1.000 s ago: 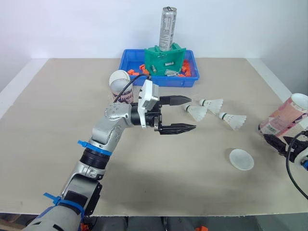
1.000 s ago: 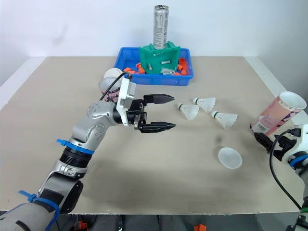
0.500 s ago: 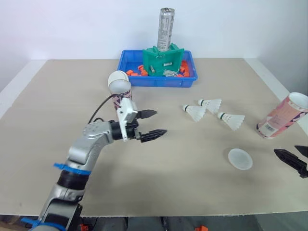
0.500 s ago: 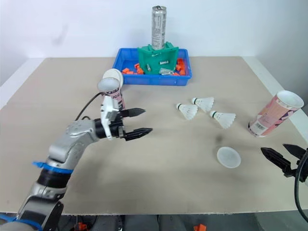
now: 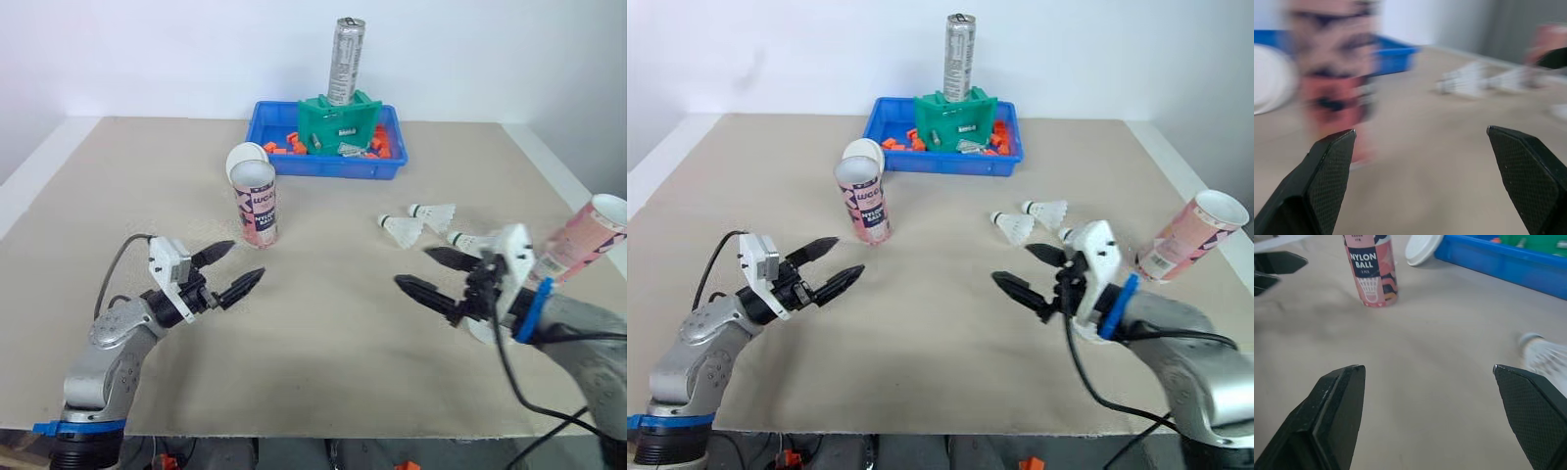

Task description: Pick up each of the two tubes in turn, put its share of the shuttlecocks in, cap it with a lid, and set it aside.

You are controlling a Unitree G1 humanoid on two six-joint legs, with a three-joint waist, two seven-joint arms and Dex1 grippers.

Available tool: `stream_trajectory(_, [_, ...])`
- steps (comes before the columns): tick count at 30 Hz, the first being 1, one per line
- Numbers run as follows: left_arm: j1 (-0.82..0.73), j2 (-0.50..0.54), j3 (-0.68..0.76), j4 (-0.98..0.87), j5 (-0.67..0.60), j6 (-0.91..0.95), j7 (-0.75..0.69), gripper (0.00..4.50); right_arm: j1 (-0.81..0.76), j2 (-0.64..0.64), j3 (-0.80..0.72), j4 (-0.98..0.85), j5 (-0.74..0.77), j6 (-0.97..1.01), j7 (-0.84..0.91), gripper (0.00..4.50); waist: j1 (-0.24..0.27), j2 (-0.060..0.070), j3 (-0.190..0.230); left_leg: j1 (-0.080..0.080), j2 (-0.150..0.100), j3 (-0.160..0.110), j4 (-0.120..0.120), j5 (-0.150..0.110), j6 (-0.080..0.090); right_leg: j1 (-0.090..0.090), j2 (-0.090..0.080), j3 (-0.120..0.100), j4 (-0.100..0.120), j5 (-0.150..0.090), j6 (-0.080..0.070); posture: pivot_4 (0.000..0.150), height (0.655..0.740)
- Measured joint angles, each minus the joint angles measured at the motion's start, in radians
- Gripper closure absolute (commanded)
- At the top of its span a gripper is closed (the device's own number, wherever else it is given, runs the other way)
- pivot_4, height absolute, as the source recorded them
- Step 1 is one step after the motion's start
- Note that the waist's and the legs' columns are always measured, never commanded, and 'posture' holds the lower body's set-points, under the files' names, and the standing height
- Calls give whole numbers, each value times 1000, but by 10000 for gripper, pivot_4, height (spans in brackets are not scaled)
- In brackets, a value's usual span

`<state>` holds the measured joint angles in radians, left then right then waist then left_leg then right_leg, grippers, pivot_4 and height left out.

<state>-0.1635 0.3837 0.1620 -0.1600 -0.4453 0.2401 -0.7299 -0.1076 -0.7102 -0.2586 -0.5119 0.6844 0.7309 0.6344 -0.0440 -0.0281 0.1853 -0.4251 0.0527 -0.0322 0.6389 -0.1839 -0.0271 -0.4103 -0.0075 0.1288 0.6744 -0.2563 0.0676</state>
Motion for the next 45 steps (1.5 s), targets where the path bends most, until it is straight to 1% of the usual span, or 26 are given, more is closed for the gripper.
stream_trajectory(3, [-67,-11,-22,100,66,-47,33,0,-9,17,19,13,-15,-26,-1,223,3,0,0,-2,0,-1,-1,0,-1,0,0,0,-3,0,1,1500,7075])
stream_trajectory(6, [-129,-27,-58,162,93,-80,33,0,-10,37,34,16,-27,-45,-5,223,2,0,0,-3,0,-1,-2,-1,-1,0,0,0,-7,4,7,1500,7075])
stream_trajectory(10, [-220,-49,-82,299,131,-141,39,0,-11,61,67,14,-46,-61,-11,223,2,0,0,-3,0,-1,-3,-1,-1,0,0,-1,-8,4,8,1500,7075])
stream_trajectory(17, [-404,-64,-90,653,183,-262,24,0,9,71,64,-43,-52,-64,-45,223,0,0,0,-4,0,-2,-3,-1,-1,0,0,-1,-8,5,8,1500,7075])
stream_trajectory(27, [-676,-146,-103,1090,244,-431,8,0,63,71,46,-96,-46,-64,-89,223,2,-1,-1,-6,-1,-4,-3,-1,-1,0,0,-2,-8,5,9,1500,7075])
stream_trajectory(30, [-723,-160,-102,1170,251,-463,10,0,68,71,44,-97,-46,-64,-95,223,-1,-1,-1,-5,-1,-4,-3,-1,-1,0,0,-2,-8,5,9,1500,7075])
stream_trajectory(34, [-748,-159,-92,1236,260,-497,7,0,78,71,44,-99,-47,-64,-100,223,-2,-1,-1,-5,-1,-4,-3,-1,-1,0,0,-2,-8,5,9,1500,7075])
stream_trajectory(37, [-751,-157,-81,1254,265,-509,4,8953,85,71,44,-105,-47,-64,-100,0,-1,-1,-1,-6,-1,-4,-3,-1,-1,0,0,-2,-8,5,9,1500,7075])
stream_trajectory(38, [-752,-157,-77,1256,265,-510,5,13158,85,71,44,-105,-47,-64,-100,0,-1,-1,-1,-6,-1,-4,-3,-1,-1,0,0,-2,-8,5,9,1500,7075])
stream_trajectory(45, [-753,-156,-65,1259,267,-518,-5,13158,78,67,44,-104,-47,-64,-98,0,-1,-1,-1,-5,-1,-4,-3,-1,-1,0,0,-2,-8,5,9,1500,7075])
